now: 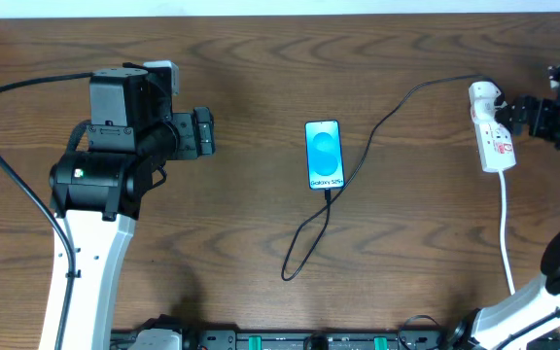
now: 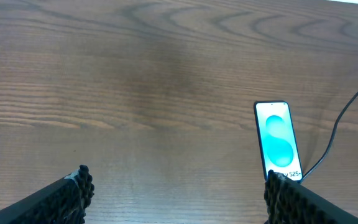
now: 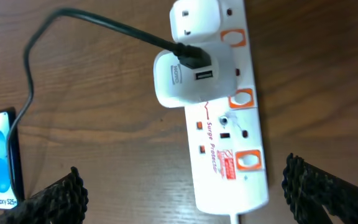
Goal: Plug charger to phone and switch on socket
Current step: 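Move the right gripper over the white power strip's switch, then press down the orange switch beside the plug adapter with the right gripper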
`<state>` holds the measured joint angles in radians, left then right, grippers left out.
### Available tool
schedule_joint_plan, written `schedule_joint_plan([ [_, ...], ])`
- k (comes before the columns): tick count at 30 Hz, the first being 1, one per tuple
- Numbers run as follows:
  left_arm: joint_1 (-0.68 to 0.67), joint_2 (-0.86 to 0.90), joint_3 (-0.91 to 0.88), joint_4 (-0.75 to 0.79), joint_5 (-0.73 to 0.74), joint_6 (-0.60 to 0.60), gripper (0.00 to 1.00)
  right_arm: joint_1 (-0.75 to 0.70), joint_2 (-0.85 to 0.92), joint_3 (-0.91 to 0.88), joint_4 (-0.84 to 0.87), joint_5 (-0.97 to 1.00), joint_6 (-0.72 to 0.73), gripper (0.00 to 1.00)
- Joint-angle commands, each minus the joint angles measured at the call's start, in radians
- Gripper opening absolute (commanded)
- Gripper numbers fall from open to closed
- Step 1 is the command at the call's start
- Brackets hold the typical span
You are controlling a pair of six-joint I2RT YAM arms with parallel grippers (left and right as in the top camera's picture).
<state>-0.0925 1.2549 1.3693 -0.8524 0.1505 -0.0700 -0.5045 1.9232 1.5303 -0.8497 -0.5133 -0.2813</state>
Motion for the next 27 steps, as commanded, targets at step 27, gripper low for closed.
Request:
schedule_joint_plan([
  [27,0.005,0.001,0.010,0.000,-0.013,0.018,0.90,0.036,0.143,-0.010,0.214,-0.101,0.107,0.99],
])
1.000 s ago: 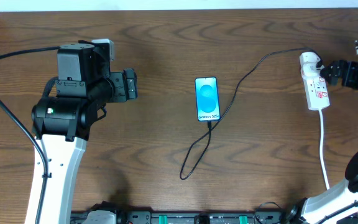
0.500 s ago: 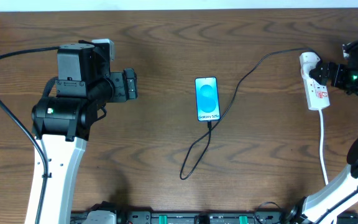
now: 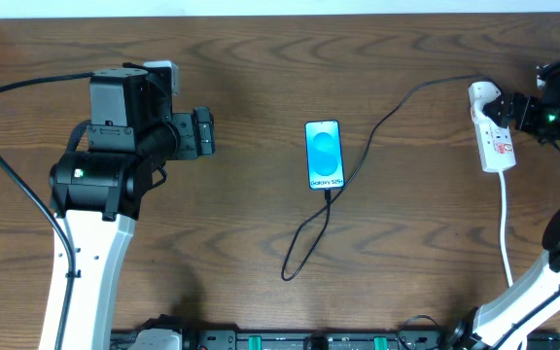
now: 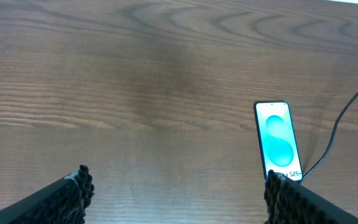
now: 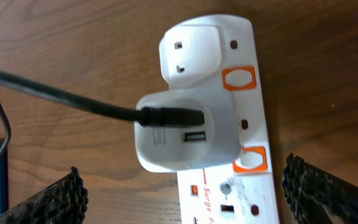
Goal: Plug charger to phone and switch on socket
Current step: 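Press down the orange switch beside the plug adapter with the right gripper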
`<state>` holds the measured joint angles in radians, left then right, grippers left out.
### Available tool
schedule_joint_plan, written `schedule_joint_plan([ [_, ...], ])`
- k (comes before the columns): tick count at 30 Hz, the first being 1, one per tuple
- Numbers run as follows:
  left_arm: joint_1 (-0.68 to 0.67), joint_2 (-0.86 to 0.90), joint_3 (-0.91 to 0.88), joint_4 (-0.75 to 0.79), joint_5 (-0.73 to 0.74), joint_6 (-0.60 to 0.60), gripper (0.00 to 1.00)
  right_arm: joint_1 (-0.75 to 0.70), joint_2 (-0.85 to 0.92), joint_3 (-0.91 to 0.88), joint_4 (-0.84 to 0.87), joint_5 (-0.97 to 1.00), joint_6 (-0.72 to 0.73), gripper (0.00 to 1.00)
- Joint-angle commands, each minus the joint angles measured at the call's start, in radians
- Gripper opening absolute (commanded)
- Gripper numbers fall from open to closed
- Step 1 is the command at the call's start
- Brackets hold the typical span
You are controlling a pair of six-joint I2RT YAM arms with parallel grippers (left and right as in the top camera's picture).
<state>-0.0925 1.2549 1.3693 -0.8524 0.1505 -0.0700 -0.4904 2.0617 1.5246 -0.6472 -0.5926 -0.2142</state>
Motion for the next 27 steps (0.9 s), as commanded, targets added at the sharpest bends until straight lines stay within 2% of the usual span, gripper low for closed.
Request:
schedule_joint_plan([
  [1,0.004,0.001,0.010,0.000,-0.013,0.018,0.90,0.028,0.005,-0.004,0.018,-0.023,0.046,0.99],
  [10,0.005,0.001,0.010,0.000,-0.013,0.018,0.90,0.090,0.006,-0.004,0.063,0.015,0.061,0.99],
  [27,0.005,0.001,0.010,0.000,-0.013,0.018,0.90,0.084,0.019,-0.004,0.058,0.052,0.071,0.99],
])
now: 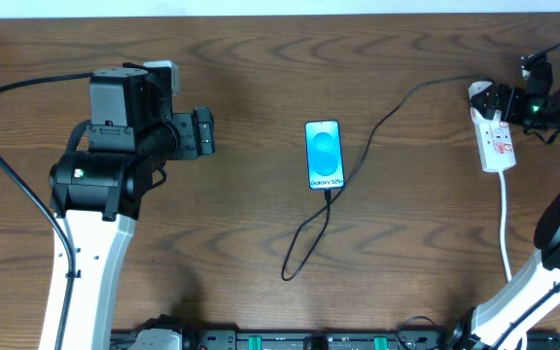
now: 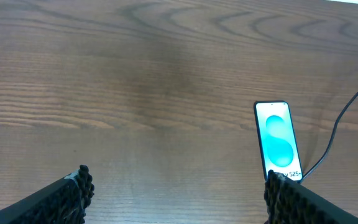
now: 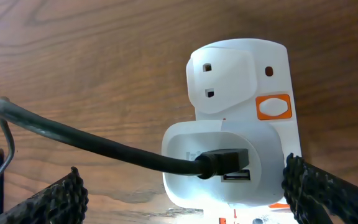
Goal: Plug charger to phone and switch on socket
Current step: 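Press down the orange switch beside the plug adapter with the right gripper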
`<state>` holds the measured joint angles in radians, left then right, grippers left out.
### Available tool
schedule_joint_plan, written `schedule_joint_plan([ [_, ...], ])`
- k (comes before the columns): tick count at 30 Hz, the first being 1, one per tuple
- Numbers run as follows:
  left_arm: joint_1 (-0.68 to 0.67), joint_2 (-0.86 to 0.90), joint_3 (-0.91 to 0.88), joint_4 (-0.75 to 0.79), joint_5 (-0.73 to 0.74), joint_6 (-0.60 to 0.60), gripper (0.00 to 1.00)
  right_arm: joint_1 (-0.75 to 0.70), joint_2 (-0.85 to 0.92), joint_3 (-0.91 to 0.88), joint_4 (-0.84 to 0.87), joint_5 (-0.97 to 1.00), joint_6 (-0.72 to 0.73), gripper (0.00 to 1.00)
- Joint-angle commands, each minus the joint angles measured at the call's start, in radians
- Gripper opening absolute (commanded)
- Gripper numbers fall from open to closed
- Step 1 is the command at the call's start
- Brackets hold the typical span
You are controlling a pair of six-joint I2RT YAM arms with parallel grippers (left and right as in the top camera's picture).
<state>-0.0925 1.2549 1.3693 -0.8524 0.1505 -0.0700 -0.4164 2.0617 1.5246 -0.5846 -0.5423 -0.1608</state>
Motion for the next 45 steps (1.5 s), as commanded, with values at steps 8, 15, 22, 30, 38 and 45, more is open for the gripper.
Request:
schedule_joint_plan([
  [8,0.004,0.001,0.009,0.000,-0.013,0.018,0.90,0.008,0.058,-0.004,-0.002,0.001,0.018,0.99],
  [15,0.004,0.001,0.010,0.000,-0.013,0.018,0.89,0.008,0.063,-0.004,-0.002,0.001,0.018,0.99],
  [22,0.005,0.001,0.010,0.000,-0.013,0.018,0.90,0.008,0.064,-0.004,-0.009,-0.003,0.019,0.99],
  [30,0.005,0.001,0.010,0.000,-0.013,0.018,0.90,0.008,0.064,-0.004,-0.045,-0.003,0.019,0.99],
  [38,0.004,0.001,0.010,0.000,-0.013,0.018,0.90,0.008,0.064,-0.005,-0.075,-0.010,0.026,0.99],
  [45,0.004,0.001,0.010,0.000,-0.013,0.018,0.90,0.008,0.064,-0.005,-0.110,-0.010,0.026,0.99],
])
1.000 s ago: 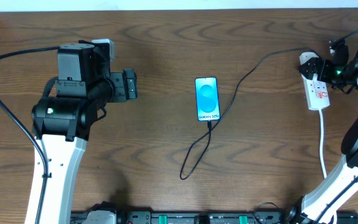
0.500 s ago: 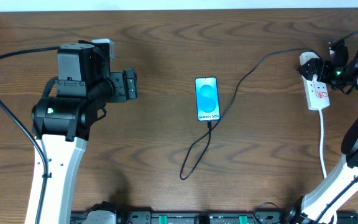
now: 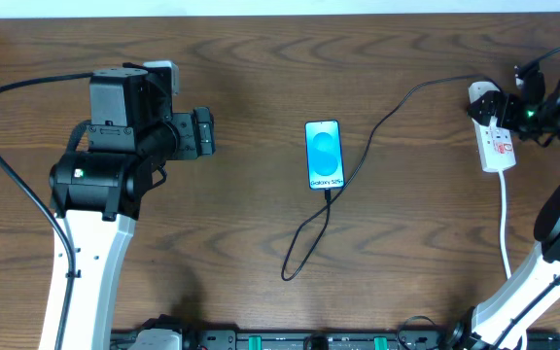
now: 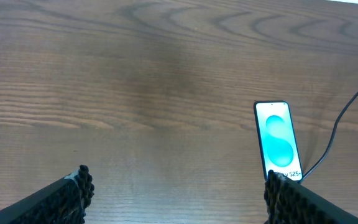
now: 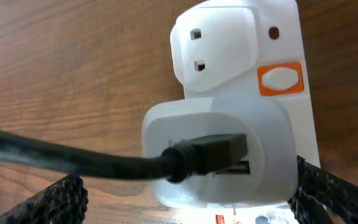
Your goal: Plug charger to phone and switch on socket
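The phone lies face up mid-table with its screen lit, also visible in the left wrist view. A black cable runs from its lower end, loops, then goes up to the white charger adapter seated in the white power strip. An orange switch sits beside the empty socket above the adapter. My right gripper is open, low over the strip, fingers on either side of the adapter. My left gripper is open above bare wood, left of the phone.
The strip's own white lead runs down the right side toward the table's front edge. The black cable's loop lies on the wood below the phone. The left arm stands at the table's left.
My right gripper has come closer to the adapter, which now fills more of the right wrist view. The left arm, phone and cable have not moved.
My right gripper was open beside the strip, with its whole length in view. Then it was nearer the adapter end, then over the top socket and adapter, and now close over the adapter. The left gripper stayed open and still.
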`<state>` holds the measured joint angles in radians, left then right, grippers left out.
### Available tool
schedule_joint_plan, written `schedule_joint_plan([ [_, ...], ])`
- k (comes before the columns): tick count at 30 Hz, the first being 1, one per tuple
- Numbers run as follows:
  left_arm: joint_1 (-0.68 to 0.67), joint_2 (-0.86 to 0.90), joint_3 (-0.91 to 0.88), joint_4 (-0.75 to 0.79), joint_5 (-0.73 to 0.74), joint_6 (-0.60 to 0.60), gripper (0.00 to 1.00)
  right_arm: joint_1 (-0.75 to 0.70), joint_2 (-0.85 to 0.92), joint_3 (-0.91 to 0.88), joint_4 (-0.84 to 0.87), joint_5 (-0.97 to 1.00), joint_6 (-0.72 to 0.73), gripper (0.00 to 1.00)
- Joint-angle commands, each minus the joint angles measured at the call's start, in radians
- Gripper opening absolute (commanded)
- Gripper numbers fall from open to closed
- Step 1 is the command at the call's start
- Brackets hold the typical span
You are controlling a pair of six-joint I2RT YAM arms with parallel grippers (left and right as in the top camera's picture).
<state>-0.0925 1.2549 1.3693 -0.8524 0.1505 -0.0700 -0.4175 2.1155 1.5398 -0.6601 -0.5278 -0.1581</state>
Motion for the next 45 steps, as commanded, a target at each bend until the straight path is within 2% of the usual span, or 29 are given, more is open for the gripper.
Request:
schedule_joint_plan([
  [1,0.005,0.001,0.010,0.000,-0.013,0.018,0.90,0.010,0.010,-0.020,-0.036,-0.024,0.023,0.99],
  [21,0.005,0.001,0.010,0.000,-0.013,0.018,0.89,0.013,0.010,-0.029,0.011,-0.029,0.007,0.99],
  [45,0.004,0.001,0.010,0.000,-0.013,0.018,0.90,0.016,0.011,-0.068,-0.023,-0.086,0.016,0.99],
])
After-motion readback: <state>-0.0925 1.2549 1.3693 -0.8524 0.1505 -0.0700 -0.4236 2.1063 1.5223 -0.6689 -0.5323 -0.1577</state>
